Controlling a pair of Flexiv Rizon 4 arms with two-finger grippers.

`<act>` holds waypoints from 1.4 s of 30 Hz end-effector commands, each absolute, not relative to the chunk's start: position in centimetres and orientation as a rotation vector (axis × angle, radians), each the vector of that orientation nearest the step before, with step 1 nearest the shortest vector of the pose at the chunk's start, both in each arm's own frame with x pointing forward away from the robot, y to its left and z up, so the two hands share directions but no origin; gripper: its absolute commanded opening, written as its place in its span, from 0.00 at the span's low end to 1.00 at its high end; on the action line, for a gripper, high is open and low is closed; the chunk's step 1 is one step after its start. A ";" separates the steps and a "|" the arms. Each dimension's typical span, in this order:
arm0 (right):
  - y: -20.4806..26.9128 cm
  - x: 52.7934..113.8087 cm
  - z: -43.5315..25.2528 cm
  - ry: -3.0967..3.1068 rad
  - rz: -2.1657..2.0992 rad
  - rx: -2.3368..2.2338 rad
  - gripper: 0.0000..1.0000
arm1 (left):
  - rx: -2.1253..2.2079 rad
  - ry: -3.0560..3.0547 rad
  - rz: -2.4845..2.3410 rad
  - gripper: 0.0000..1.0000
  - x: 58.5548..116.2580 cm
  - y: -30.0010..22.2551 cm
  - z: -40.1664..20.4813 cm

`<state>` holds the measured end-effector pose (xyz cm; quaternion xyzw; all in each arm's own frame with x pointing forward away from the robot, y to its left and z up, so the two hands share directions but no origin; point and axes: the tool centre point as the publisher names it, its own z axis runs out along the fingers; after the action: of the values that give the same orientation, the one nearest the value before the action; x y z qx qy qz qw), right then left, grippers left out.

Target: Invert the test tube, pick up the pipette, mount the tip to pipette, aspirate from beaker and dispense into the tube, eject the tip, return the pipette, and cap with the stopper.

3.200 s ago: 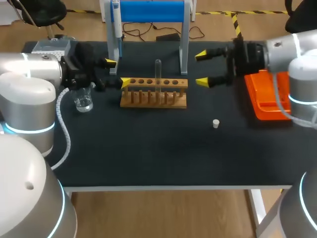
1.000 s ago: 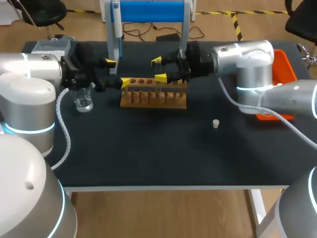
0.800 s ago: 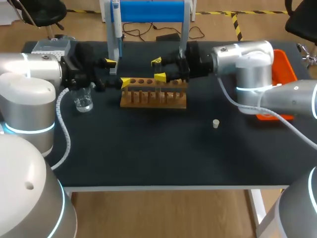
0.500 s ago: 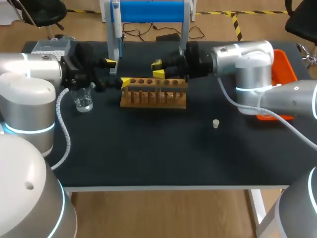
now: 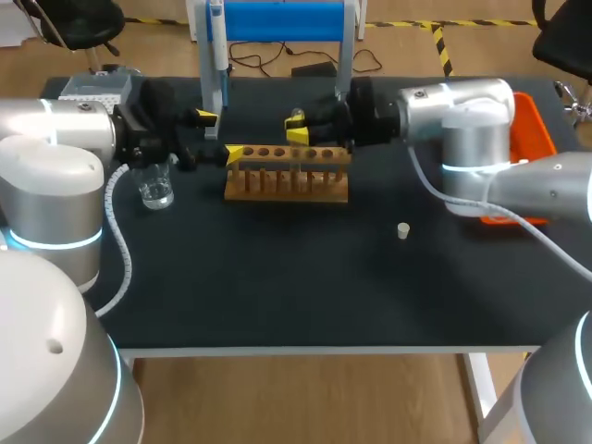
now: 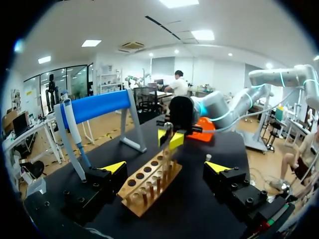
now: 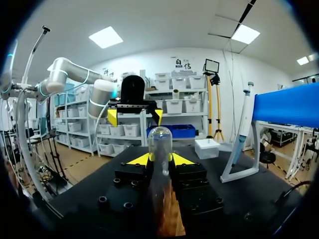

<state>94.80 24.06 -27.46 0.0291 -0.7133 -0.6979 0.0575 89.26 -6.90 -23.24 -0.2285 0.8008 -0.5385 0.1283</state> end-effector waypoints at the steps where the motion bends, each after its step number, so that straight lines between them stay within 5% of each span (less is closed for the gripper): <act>1: 23.9 94.6 -26.9 -2.177 -2.111 0.095 0.00 | -0.665 2.323 -1.569 1.00 89.2 -6.9 -23.3; 42: 24.3 93.9 -20.8 -2.241 -2.120 0.175 0.00 | -0.665 2.323 -1.569 1.00 89.2 -6.9 -23.3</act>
<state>94.39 24.64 -21.46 0.0590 -0.7209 -0.6899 0.0296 89.25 -6.90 -23.24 -0.2285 0.8008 -0.5385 0.1283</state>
